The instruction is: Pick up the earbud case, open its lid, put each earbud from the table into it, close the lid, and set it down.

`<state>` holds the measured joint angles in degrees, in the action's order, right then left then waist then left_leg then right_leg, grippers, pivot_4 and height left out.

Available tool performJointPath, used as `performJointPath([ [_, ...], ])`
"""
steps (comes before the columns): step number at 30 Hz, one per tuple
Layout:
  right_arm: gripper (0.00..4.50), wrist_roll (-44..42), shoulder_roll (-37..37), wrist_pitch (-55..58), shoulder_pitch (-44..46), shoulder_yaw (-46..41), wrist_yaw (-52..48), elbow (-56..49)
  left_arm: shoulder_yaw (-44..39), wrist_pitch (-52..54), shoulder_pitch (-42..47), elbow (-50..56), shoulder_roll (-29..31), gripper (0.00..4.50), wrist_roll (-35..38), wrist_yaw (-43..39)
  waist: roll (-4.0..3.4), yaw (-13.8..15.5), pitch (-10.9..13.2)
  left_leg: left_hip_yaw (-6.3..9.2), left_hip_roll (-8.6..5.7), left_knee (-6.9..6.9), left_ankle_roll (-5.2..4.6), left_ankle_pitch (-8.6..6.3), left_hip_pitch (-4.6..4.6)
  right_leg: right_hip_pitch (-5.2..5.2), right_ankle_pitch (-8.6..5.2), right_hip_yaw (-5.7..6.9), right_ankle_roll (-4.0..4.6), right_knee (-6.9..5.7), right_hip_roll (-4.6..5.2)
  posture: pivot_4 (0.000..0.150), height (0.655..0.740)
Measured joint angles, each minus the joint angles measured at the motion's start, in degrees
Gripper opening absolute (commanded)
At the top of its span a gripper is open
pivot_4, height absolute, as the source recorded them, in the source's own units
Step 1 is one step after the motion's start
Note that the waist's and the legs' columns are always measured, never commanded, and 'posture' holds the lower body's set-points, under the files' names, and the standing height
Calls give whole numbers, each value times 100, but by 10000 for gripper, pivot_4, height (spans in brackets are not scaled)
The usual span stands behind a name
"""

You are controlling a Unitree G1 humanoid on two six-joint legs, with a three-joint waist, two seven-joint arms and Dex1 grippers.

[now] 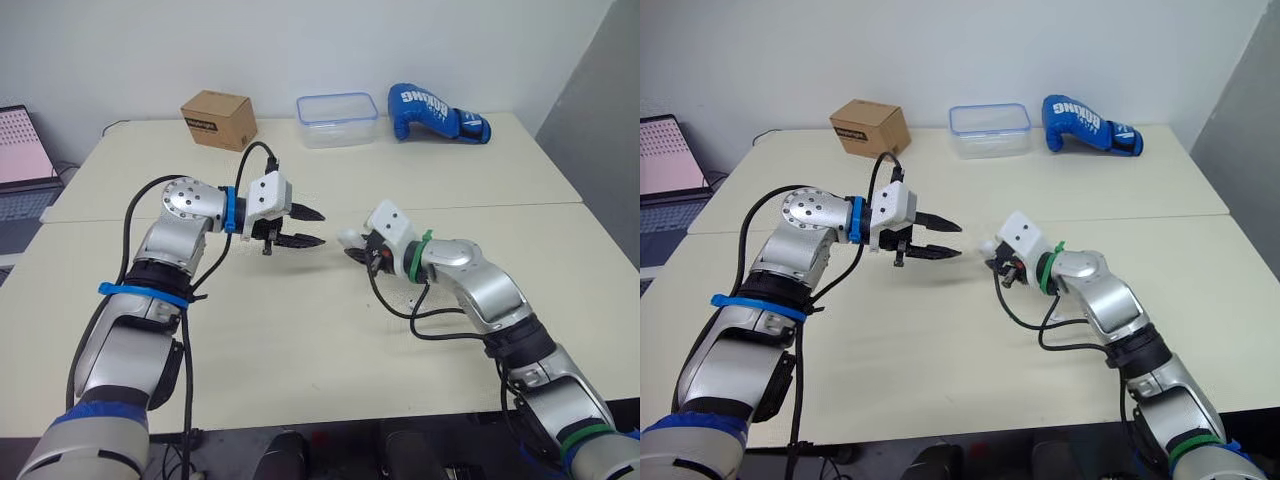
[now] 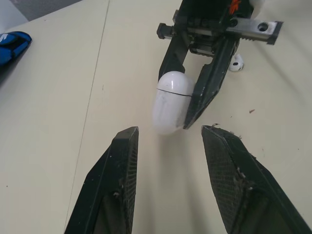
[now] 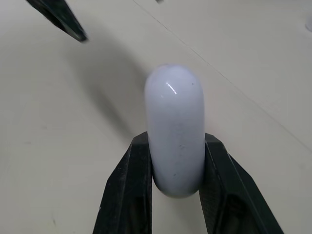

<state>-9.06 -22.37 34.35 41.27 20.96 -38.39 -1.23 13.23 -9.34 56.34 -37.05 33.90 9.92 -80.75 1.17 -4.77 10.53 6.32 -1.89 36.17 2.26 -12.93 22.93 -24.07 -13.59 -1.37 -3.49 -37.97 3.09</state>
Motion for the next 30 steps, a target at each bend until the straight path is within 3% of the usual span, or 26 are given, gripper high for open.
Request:
performJointPath([
  [15, 8636, 629, 111, -212, 205, 368, -319, -226, 7, -357, 256, -452, -250, 20998, -488, -389, 0, 13, 0, 0, 0, 2, 0, 0, 0, 0, 0, 0, 0, -1, 0, 1500, 7400],
  [21, 8636, 799, 118, -266, 208, 385, -397, -222, 16, -508, 263, -525, -292, 7668, -567, -573, 0, 13, 0, 0, 0, 2, 0, 0, 0, 0, 0, 1, 0, -1, 0, 1500, 7400],
  [25, 8636, 827, 148, -266, 207, 390, -453, -222, 14, -538, 264, -528, -290, 7665, -592, -629, 0, 12, 0, 1, 0, 2, 0, 0, -1, 0, 0, 1, 0, -3, 0, 1500, 7400],
  [30, 25251, 819, 225, -266, 170, 346, -412, -249, 8, -457, 264, -578, -304, 7664, -608, -582, 0, 11, 0, 2, 1, 2, 0, 0, -1, -1, 0, 1, 0, -3, 0, 1500, 7400],
])
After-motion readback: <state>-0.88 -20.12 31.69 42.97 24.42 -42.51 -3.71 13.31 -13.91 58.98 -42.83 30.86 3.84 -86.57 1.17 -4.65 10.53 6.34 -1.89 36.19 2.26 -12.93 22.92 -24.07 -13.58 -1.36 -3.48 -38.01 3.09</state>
